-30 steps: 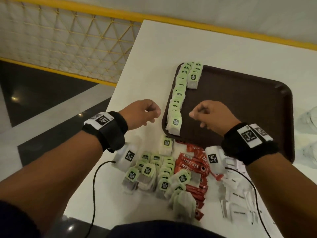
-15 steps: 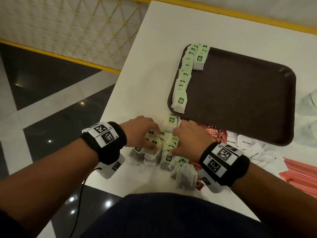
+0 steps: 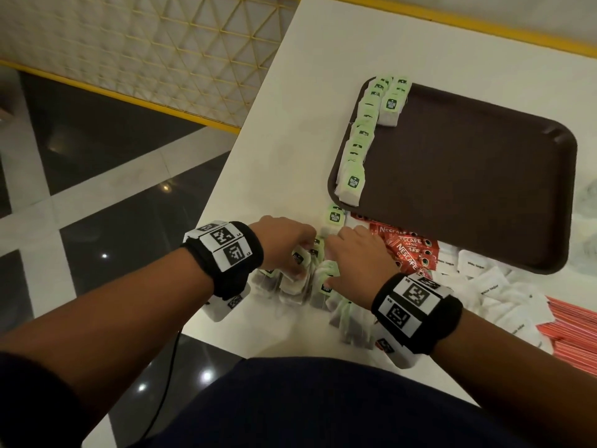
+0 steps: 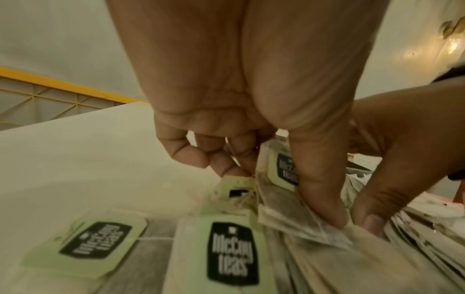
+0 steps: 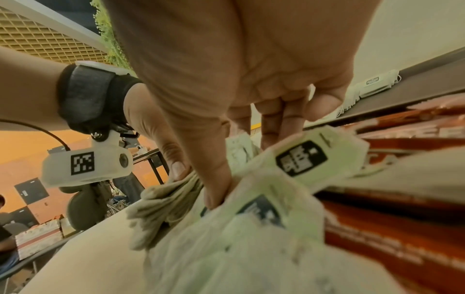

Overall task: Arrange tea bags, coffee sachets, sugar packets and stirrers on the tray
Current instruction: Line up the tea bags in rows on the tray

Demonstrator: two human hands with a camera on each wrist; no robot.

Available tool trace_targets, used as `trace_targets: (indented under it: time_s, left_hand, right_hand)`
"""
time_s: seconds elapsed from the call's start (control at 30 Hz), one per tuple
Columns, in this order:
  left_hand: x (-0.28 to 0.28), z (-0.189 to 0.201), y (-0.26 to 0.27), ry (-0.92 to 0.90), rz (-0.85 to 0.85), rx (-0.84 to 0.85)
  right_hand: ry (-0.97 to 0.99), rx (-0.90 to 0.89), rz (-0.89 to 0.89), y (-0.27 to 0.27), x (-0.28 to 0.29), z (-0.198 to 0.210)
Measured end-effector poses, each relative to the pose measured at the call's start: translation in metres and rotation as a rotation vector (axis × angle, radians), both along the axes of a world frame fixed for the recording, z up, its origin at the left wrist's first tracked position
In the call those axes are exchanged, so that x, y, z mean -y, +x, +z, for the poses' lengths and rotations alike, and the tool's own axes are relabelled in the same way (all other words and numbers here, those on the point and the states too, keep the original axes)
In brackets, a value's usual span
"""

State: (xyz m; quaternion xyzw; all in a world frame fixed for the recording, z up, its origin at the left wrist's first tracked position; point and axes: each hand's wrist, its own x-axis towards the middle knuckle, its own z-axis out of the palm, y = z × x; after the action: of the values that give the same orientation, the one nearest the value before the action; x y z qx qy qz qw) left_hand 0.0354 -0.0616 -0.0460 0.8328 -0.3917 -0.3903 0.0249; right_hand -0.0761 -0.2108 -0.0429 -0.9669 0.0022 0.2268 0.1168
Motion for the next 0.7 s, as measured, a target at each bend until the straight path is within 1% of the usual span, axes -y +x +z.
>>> trace_targets:
  time_s: [0.13, 0.27, 0.37, 0.63, 0.7]
  left_hand:
    - [-0.001, 0.007, 0.003, -0.067, 0.065, -0.115]
    - [-0.002, 0.013, 0.005, -0.071, 0.054, -0.142]
    - [-0.002, 0.017, 0.009, -0.122, 0.072, -0.186]
    - [0.003, 0.024, 0.023, -0.226, 0.163, -0.214]
    - [0.004, 0.027, 0.027, -0.267, 0.208, -0.231]
  right_hand:
    - [0.089, -0.021, 0.001, -0.001, 0.002, 0.004]
    - [0.217, -0.038, -0.044, -0.002, 0.009, 0.008]
    - [0.318, -0.014, -0.073, -0.002, 0.018, 0.018]
    - [0.517, 0.046, -0.233, 0.004, 0.048, 0.028]
    - [0.600, 0.064, -0.289, 0.006, 0.055, 0.029]
